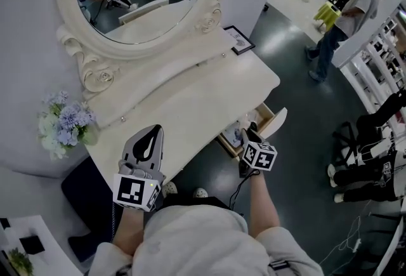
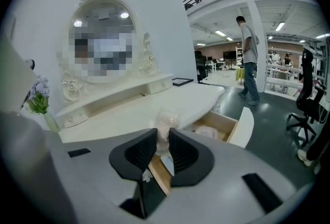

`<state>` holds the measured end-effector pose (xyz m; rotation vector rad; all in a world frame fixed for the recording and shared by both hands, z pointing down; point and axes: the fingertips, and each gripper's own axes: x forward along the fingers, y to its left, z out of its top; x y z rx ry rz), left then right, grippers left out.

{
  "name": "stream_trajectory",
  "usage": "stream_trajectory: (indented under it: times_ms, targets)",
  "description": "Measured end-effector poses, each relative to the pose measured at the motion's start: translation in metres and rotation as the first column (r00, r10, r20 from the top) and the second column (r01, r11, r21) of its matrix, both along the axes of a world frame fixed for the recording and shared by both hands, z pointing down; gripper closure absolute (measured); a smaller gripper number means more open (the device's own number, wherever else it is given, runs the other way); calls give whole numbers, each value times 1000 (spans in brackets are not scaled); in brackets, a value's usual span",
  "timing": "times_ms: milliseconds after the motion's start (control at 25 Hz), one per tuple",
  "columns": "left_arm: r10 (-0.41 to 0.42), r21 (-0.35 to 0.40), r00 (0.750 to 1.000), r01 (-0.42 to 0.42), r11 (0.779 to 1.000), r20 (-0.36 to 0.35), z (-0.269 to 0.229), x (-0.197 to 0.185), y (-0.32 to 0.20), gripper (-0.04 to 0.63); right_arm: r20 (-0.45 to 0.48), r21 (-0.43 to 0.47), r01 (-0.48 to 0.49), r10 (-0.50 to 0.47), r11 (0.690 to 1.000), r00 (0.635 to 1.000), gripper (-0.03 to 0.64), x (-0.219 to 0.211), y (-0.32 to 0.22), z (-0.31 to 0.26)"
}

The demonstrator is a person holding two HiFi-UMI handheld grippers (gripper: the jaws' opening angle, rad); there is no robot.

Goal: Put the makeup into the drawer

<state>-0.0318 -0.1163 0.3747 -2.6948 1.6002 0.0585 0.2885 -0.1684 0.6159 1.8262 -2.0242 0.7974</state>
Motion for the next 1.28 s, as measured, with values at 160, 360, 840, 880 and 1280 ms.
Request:
stream_trajectory:
  times_ms: [160, 360, 840, 880, 1280]
  targets:
    - [-8, 2, 1000, 8, 1000, 1, -1, -2, 0, 583, -26, -66, -2, 0, 998, 1000, 534, 3, 4, 20]
    - [-18, -1, 1000, 18, 1000, 6, 0, -3, -1, 583, -41, -122, -13, 8, 992, 999, 523, 7, 3, 36]
    - [-39, 0, 999, 39, 999, 7, 0, -6, -4, 583, -26, -145, -56, 53, 988, 998, 494, 17, -4, 48]
    - [-41, -1, 999, 41, 999, 7, 1, -7, -4, 583, -24, -144, -55, 52, 988, 998, 494, 17, -5, 48]
    - [-45, 6, 999, 45, 999, 3, -1, -4, -8, 583, 5, -60, -14, 15, 998, 1000, 577, 7, -13, 22]
